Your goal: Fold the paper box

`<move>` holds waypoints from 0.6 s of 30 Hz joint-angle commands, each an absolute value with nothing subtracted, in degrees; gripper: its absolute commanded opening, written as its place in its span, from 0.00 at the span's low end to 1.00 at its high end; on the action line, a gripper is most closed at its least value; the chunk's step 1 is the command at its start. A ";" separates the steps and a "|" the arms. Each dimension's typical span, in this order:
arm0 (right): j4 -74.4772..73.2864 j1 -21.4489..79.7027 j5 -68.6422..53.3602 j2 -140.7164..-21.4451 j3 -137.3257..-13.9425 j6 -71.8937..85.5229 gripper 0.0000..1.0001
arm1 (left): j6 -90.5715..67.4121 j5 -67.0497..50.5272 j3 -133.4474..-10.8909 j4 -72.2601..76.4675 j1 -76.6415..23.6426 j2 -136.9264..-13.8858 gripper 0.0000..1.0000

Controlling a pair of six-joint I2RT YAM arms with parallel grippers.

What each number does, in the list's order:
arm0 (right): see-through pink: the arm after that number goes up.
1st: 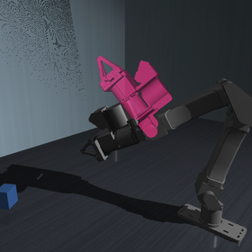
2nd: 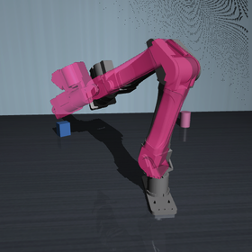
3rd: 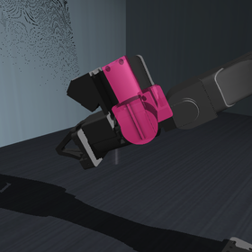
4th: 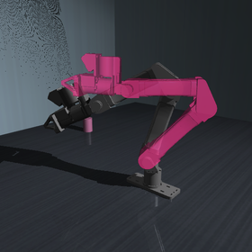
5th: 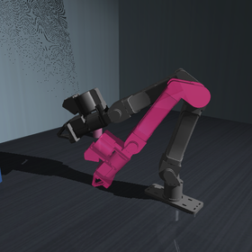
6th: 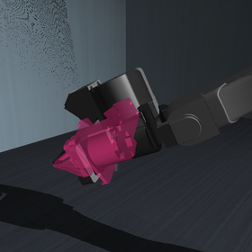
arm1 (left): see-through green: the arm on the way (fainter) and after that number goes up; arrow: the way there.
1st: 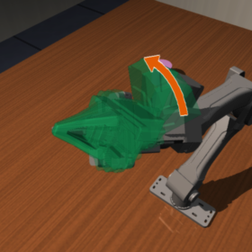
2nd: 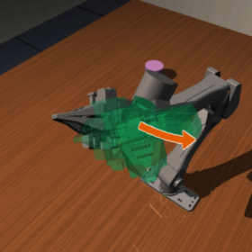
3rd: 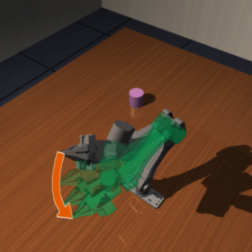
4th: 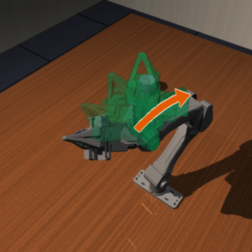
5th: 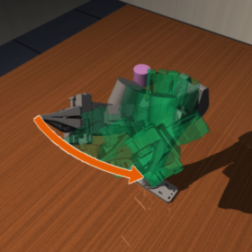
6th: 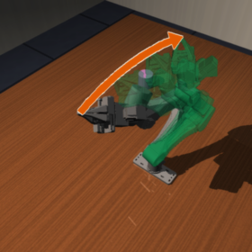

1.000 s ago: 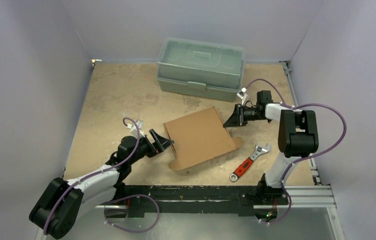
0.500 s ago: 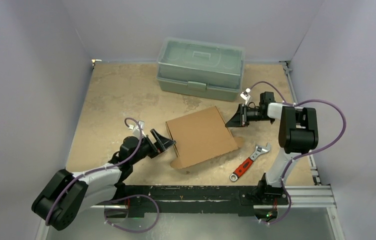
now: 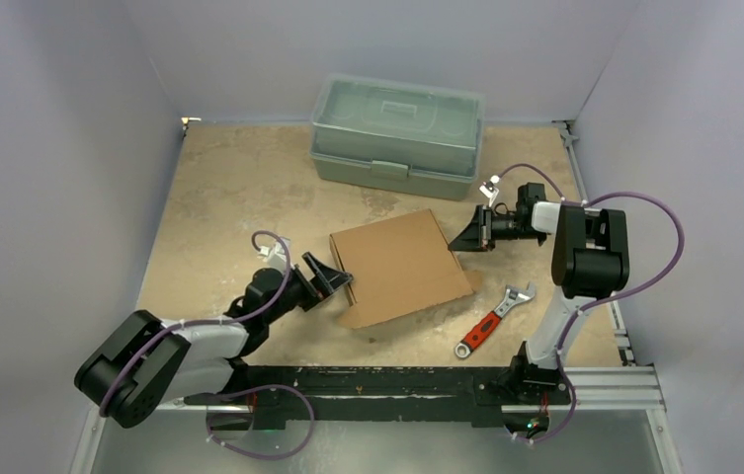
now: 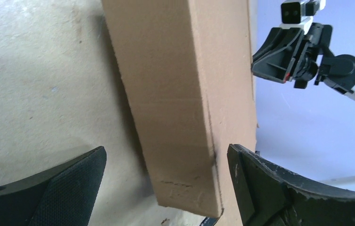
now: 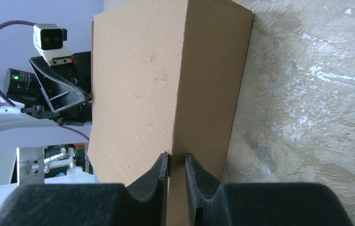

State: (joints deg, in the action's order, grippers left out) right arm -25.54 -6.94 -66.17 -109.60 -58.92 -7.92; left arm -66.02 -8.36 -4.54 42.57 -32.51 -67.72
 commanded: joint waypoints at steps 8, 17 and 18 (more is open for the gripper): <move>-25.65 -7.73 -54.92 -112.23 -58.82 -12.28 0.19 | -71.86 -7.36 -7.73 59.13 -34.49 -77.76 0.98; -26.36 -7.73 -55.02 -112.50 -59.06 -13.00 0.20 | -77.20 -5.91 -8.61 68.25 -35.70 -84.45 0.76; -26.36 -7.73 -55.14 -112.50 -59.06 -13.01 0.20 | -78.11 -5.81 -8.59 69.45 -35.76 -85.19 0.74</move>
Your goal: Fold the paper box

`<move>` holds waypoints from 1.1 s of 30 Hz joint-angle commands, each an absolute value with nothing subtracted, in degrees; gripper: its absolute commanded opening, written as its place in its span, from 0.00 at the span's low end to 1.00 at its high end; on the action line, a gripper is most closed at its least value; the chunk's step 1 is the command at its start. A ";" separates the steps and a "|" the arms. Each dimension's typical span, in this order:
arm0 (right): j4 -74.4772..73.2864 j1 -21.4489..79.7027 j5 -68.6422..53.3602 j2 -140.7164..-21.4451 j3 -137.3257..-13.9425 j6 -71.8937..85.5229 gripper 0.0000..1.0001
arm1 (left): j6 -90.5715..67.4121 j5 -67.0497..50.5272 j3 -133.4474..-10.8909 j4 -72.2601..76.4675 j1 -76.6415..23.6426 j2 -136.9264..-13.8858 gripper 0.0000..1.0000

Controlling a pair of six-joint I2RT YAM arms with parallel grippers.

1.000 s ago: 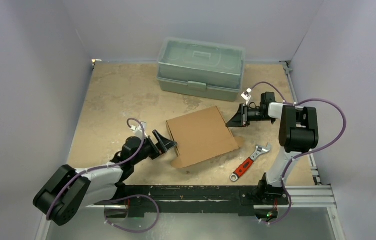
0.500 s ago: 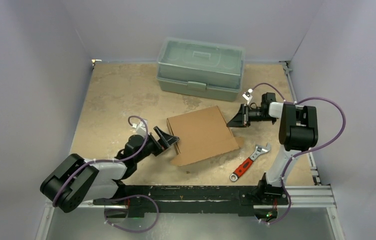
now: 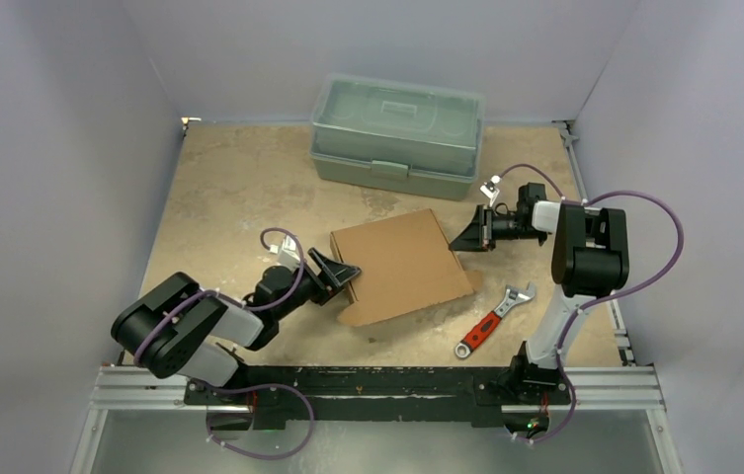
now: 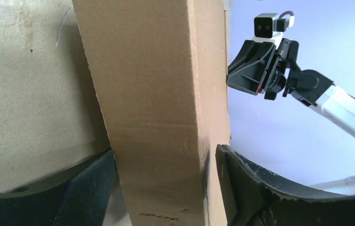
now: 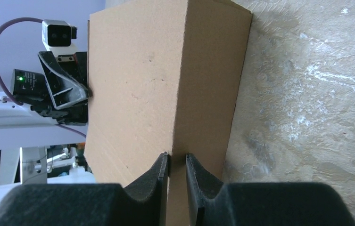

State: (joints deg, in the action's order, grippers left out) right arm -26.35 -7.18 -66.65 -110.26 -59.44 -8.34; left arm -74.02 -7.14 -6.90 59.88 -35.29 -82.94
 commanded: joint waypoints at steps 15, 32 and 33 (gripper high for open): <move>-30.86 -7.80 -55.72 -99.24 -60.28 -20.85 0.53 | -83.84 -4.26 -5.63 76.29 -35.95 -85.66 0.31; -52.77 9.51 -61.57 -55.66 -57.00 -79.32 0.99 | -99.02 -3.71 -18.82 8.83 -35.98 -54.17 0.19; -47.51 12.52 -59.24 -54.10 -55.30 -75.17 0.99 | -100.64 -3.89 -18.45 8.94 -36.00 -53.09 0.17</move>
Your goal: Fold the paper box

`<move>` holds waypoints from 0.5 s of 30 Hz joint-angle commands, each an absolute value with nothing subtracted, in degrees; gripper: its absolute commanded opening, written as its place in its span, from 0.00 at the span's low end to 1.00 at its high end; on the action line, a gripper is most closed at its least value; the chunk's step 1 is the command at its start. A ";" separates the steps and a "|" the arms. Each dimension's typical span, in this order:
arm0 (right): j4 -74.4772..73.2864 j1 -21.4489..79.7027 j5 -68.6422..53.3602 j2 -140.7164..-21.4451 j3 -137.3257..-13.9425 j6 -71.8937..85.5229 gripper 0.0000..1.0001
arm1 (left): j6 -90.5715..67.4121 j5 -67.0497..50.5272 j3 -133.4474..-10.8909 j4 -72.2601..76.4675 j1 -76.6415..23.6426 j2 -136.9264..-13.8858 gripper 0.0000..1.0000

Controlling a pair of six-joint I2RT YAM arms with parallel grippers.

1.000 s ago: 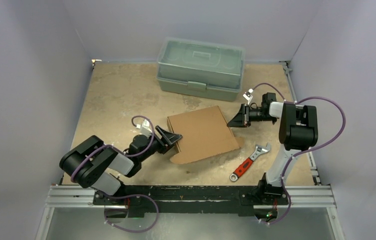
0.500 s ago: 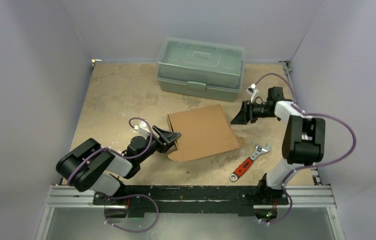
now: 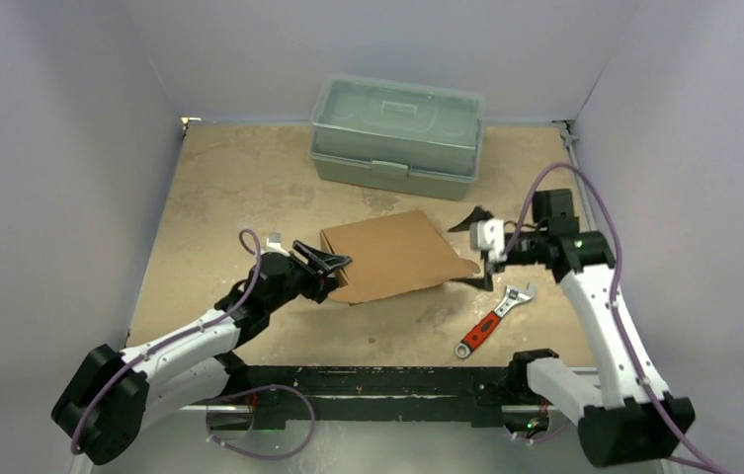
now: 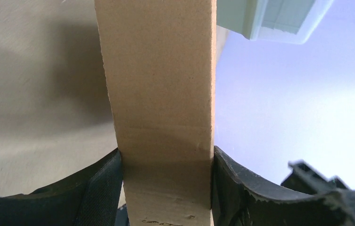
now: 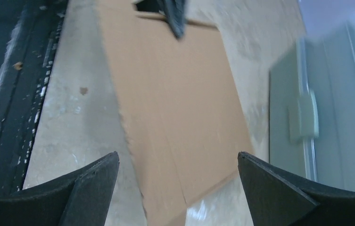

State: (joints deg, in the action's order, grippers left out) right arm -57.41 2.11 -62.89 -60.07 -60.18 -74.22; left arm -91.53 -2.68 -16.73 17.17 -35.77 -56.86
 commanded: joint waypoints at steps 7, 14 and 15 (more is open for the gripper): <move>-41.23 23.23 -50.40 -56.35 -55.01 -73.64 0.99 | -106.61 -4.32 -20.40 5.90 -36.00 -51.57 0.14; -31.44 36.20 -34.32 -58.04 -50.61 -70.39 0.99 | -109.02 -4.57 -22.10 6.25 -35.97 -52.64 0.14; -29.90 37.33 -32.33 -58.24 -49.73 -69.95 0.99 | -109.19 -4.53 -22.31 6.18 -36.02 -52.70 0.14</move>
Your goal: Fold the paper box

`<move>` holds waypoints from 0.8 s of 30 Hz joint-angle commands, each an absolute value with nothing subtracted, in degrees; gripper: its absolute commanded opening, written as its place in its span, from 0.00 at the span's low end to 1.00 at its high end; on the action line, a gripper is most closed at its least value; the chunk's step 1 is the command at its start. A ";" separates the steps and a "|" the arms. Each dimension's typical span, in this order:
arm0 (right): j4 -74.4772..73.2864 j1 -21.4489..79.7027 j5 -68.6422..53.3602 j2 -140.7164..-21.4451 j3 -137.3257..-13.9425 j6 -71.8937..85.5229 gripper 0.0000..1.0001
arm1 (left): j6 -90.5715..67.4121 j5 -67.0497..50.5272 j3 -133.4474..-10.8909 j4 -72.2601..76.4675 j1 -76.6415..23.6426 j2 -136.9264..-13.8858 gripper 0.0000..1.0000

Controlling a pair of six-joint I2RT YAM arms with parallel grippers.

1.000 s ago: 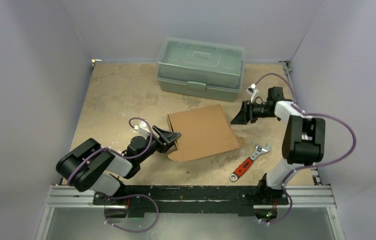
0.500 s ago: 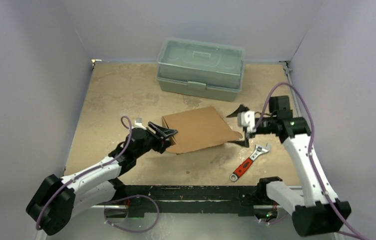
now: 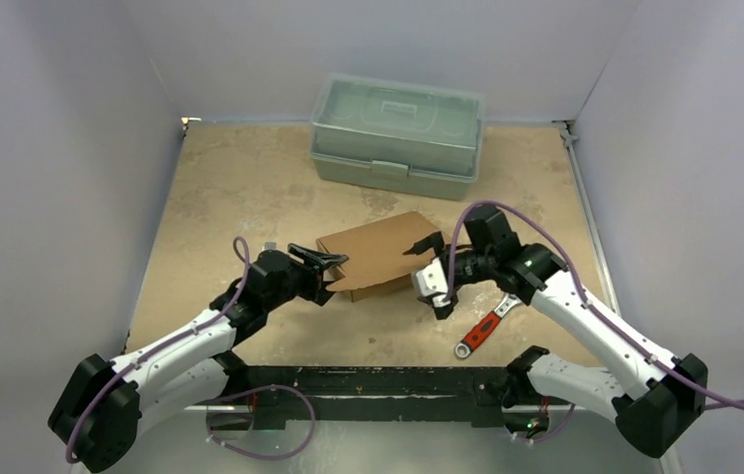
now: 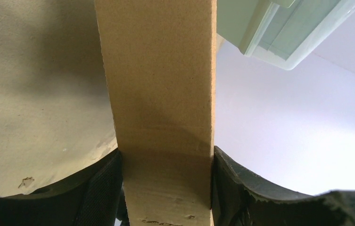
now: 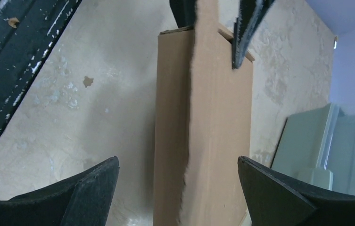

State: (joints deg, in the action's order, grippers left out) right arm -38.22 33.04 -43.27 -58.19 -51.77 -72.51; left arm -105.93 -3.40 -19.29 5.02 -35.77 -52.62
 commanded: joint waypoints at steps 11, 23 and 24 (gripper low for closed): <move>-14.01 44.83 -16.82 -59.25 -40.95 -69.25 0.99 | -110.14 -4.31 -23.00 6.90 -35.98 -52.73 0.15; 2.46 48.72 -8.18 -60.38 -33.32 -68.97 0.91 | -110.73 -5.14 -22.24 8.89 -35.98 -53.02 0.17; 3.13 48.82 -7.80 -60.46 -33.14 -68.74 0.88 | -110.68 -5.18 -22.24 8.89 -35.98 -52.96 0.17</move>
State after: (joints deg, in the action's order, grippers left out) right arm -5.34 47.57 -11.18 -59.92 -34.50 -69.58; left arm -109.30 -3.03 -20.14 4.56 -35.75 -53.36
